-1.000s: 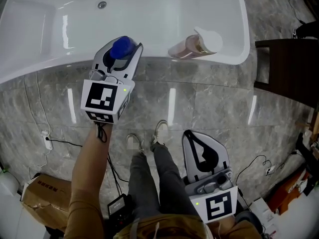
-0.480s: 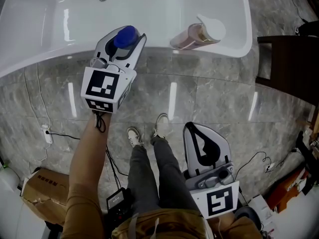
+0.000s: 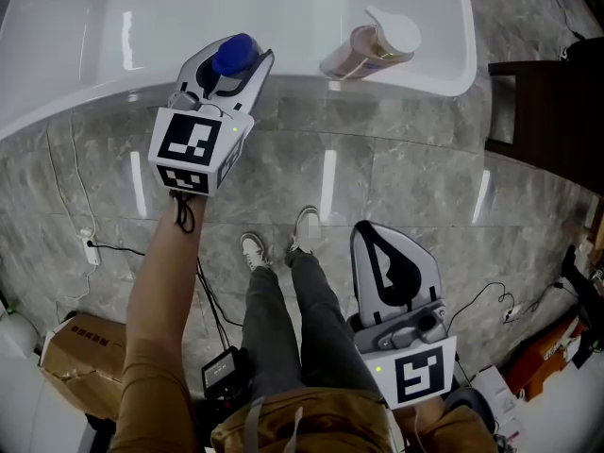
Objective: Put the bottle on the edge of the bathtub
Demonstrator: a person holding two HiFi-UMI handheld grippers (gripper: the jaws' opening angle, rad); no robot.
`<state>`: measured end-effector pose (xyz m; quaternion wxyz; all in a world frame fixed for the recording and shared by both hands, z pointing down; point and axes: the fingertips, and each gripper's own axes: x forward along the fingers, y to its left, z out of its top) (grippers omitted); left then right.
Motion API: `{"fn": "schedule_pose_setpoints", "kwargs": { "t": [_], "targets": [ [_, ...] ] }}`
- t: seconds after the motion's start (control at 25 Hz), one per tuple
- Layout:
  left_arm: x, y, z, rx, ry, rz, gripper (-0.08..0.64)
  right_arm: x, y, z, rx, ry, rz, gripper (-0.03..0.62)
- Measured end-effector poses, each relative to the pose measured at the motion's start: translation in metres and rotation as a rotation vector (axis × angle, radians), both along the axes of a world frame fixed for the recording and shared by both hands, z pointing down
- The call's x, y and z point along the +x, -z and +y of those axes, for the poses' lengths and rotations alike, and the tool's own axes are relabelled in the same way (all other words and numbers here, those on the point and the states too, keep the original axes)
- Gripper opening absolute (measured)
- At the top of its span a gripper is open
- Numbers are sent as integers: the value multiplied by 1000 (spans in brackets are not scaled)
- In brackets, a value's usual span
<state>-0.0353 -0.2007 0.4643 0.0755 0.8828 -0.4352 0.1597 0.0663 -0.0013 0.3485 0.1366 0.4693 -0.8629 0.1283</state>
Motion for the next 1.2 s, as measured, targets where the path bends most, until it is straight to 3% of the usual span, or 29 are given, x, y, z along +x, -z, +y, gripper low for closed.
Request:
{"fn": "schedule_pose_setpoints", "kwargs": {
  "t": [0.36,0.6,1.2],
  "targets": [
    [3,-1,3,-3,-60,4,161,8,-1,3,-3,-7,-5,5],
    [7,2,1,37,-124,10,160,9,-3,4,-3,-3,-5,5],
    [15,2,-7,31,-124,44,161,0,-5,0,-7,10,-5,5]
  ]
}}
